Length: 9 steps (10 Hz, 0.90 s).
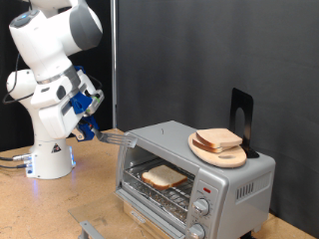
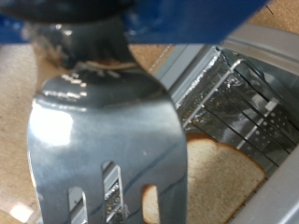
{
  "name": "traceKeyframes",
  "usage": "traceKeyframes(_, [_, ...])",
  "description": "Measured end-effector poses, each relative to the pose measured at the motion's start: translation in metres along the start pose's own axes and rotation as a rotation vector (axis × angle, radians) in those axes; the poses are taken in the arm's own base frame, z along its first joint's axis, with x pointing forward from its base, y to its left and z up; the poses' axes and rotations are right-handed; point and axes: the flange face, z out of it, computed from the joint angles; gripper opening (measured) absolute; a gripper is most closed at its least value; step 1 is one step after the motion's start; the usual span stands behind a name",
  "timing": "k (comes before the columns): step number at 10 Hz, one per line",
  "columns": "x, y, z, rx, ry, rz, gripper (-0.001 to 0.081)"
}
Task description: Make a piece of toast with the oven
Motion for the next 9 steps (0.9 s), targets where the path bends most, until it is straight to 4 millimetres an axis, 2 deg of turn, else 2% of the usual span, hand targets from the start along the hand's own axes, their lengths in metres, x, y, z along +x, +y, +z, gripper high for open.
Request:
traceKeyframes(2, [0.003, -0.022, 0.004, 0.133, 0.039, -0.039, 0.0393])
traceKeyframes(4, [0.003, -0.058, 0.005, 0.271, 0.072, -0.099, 0.0393])
traceKeyframes(6, [0.002, -0.091, 0.008, 0.314, 0.081, -0.129, 0.0393])
traceKeyframes(7, [0.001, -0.101, 0.008, 0.300, 0.088, -0.128, 0.0393])
traceKeyframes(9, [0.001, -0.100, 0.009, 0.317, 0.093, -0.126, 0.0393])
